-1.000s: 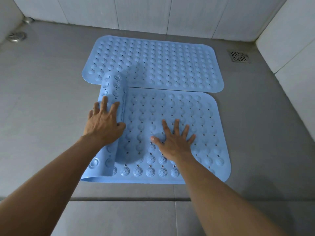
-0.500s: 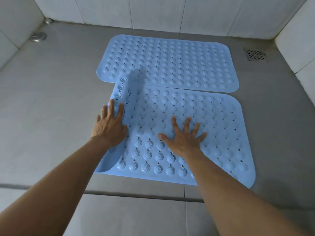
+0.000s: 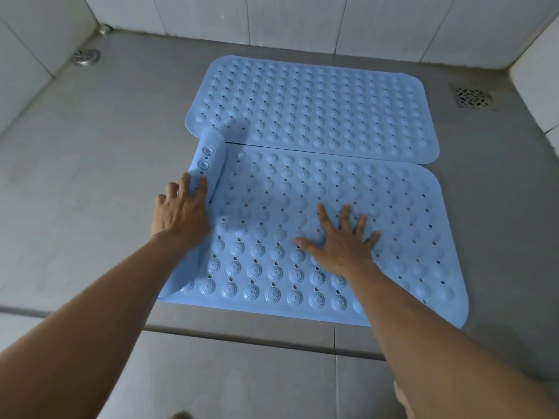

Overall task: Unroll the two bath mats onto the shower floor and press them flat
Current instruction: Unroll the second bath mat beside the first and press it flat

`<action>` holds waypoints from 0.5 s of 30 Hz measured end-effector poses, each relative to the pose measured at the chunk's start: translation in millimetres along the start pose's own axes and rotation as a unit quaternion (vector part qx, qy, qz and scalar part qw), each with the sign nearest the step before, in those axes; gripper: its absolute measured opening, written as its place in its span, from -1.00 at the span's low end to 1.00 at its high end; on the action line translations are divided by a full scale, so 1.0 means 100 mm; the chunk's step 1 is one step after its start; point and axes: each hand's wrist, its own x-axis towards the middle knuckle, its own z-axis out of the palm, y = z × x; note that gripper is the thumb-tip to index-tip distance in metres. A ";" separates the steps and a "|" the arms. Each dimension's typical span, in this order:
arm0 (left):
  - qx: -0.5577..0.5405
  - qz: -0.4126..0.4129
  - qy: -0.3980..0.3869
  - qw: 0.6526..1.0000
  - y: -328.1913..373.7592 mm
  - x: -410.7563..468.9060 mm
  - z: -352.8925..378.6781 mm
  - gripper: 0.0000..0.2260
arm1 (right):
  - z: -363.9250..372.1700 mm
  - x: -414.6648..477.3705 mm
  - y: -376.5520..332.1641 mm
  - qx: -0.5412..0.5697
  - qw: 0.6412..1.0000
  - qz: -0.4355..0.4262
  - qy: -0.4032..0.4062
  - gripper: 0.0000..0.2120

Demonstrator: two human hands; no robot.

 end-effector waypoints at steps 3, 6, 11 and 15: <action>-0.011 0.023 0.026 0.999 -0.03 -0.04 0.02 -0.38 | 0.01 -0.01 -0.01 0.000 1.000 0.005 -0.003 -0.05; -0.006 0.036 -0.015 0.999 -0.07 -0.03 0.06 -0.39 | 0.01 -0.01 -0.01 0.005 1.000 0.010 -0.001 -0.05; 0.055 0.061 -0.027 0.996 -0.16 0.03 0.11 -0.32 | -0.01 -0.01 0.00 0.015 1.000 0.019 0.000 -0.03; 0.061 0.142 0.028 0.988 -0.20 0.05 0.10 -0.43 | 0.00 -0.01 0.00 0.009 1.000 0.020 0.000 -0.03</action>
